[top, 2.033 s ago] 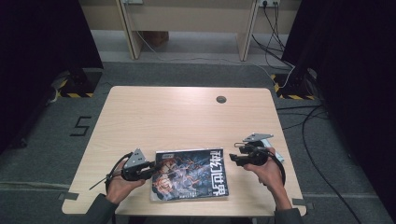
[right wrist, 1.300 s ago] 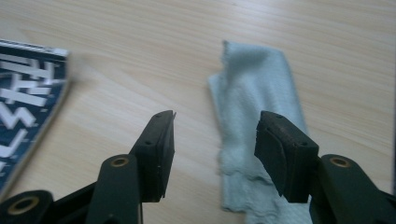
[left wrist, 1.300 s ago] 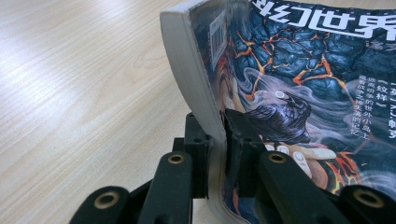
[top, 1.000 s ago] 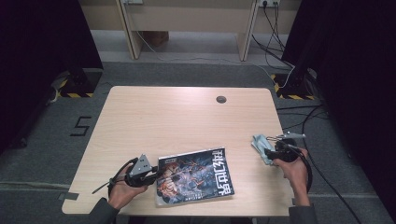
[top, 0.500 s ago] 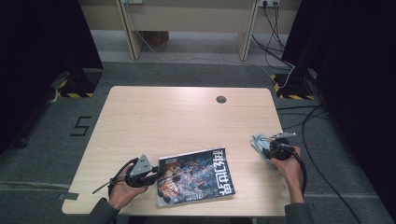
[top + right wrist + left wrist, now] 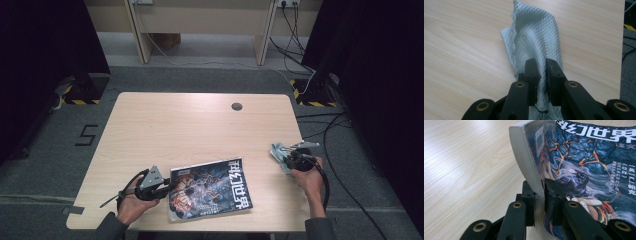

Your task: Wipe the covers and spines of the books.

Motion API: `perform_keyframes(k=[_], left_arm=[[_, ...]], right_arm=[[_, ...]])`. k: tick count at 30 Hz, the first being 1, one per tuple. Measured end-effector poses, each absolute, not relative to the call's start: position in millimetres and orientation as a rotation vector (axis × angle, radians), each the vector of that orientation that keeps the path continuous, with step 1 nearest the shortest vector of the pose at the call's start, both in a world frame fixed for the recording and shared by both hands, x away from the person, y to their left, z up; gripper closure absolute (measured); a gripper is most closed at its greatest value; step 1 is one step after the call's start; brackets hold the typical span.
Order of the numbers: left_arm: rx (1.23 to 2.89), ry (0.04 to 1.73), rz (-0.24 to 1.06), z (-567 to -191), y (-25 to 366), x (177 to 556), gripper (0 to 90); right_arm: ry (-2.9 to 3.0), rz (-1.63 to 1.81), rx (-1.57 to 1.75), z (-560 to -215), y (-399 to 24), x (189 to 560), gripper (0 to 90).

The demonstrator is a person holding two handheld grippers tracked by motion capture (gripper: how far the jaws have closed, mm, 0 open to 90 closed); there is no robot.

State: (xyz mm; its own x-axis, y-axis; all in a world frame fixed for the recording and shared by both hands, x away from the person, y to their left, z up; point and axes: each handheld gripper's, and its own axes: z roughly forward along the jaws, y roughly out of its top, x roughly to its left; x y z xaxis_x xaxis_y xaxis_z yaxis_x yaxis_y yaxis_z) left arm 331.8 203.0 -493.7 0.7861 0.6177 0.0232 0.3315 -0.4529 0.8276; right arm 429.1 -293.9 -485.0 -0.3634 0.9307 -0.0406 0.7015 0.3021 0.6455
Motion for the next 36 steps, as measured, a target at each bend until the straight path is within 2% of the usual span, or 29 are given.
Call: perform_keyframes(k=[11,22,30,36], left_arm=[[2.081,0.697,0.414,-493.6,201.4,331.2,78.6],[2.083,0.688,0.408,-493.7,198.1,331.6,78.6],[2.078,0.686,0.410,-494.4,196.2,331.7,78.6],[2.078,0.686,0.403,-494.6,194.9,333.0,78.7]], right_arm=[[2.155,0.894,1.343,-454.6,-272.5,421.5,80.9],[2.246,1.048,1.169,-434.8,-215.2,414.3,80.9],[2.363,1.080,1.068,-438.7,-166.4,414.7,80.8],[2.426,1.028,1.032,-448.1,-146.8,419.2,80.8]])
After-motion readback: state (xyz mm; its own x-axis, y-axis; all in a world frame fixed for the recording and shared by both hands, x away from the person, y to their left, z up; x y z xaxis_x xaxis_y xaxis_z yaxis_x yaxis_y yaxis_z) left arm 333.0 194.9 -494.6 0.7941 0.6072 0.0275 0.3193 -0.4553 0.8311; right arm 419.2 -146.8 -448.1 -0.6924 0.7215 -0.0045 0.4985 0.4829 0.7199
